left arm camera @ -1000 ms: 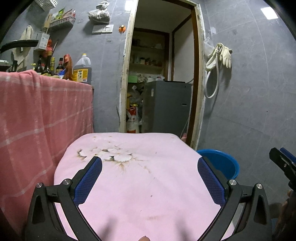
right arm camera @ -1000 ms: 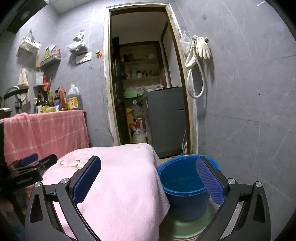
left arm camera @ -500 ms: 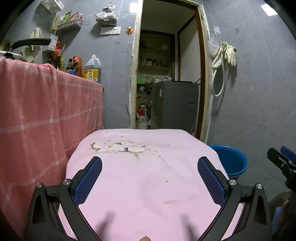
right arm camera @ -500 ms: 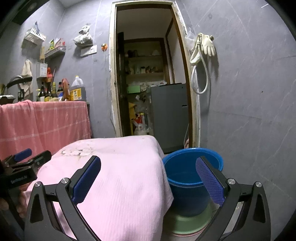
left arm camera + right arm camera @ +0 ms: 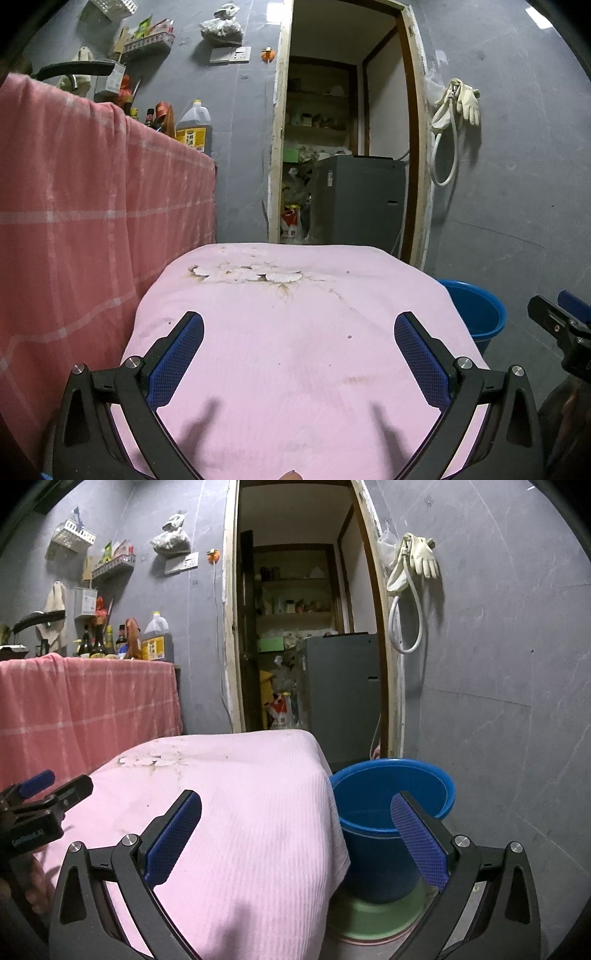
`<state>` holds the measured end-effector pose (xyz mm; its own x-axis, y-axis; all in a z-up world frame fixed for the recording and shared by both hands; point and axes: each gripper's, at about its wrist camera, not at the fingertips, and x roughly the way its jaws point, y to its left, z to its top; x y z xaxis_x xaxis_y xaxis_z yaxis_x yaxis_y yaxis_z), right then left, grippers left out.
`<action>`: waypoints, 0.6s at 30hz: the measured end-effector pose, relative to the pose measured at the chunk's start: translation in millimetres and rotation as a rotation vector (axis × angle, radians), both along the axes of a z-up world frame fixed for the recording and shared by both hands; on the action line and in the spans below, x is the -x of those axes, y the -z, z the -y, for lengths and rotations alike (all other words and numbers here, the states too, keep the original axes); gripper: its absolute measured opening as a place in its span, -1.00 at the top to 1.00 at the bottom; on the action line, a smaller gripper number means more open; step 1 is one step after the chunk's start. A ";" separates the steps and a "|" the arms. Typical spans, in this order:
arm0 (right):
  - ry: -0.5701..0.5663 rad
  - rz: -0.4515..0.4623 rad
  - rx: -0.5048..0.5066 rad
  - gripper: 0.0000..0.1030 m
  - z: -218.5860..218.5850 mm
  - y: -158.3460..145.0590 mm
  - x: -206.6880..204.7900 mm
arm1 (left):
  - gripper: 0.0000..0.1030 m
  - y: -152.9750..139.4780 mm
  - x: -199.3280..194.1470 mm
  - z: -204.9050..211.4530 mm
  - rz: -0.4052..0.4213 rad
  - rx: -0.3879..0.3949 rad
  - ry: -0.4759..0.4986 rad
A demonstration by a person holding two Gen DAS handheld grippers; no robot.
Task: Collect trash
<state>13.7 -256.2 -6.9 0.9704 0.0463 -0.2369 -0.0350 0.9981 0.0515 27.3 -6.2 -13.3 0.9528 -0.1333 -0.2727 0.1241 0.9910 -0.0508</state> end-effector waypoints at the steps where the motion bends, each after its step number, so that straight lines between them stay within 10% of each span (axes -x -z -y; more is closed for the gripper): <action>1: -0.002 0.002 0.000 -1.00 -0.1 0.8 0.4 | -0.96 1.1 0.3 -0.4 0.000 0.000 0.001; 18: -0.011 0.009 0.006 -1.00 0.1 3.0 -2.0 | -0.96 5.3 -1.7 -6.0 -0.005 0.006 -0.002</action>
<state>15.7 -256.3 -9.9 0.9719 0.0555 -0.2290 -0.0464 0.9979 0.0449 29.0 -0.2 -18.6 0.9516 -0.1336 -0.2769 0.1223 0.9908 -0.0577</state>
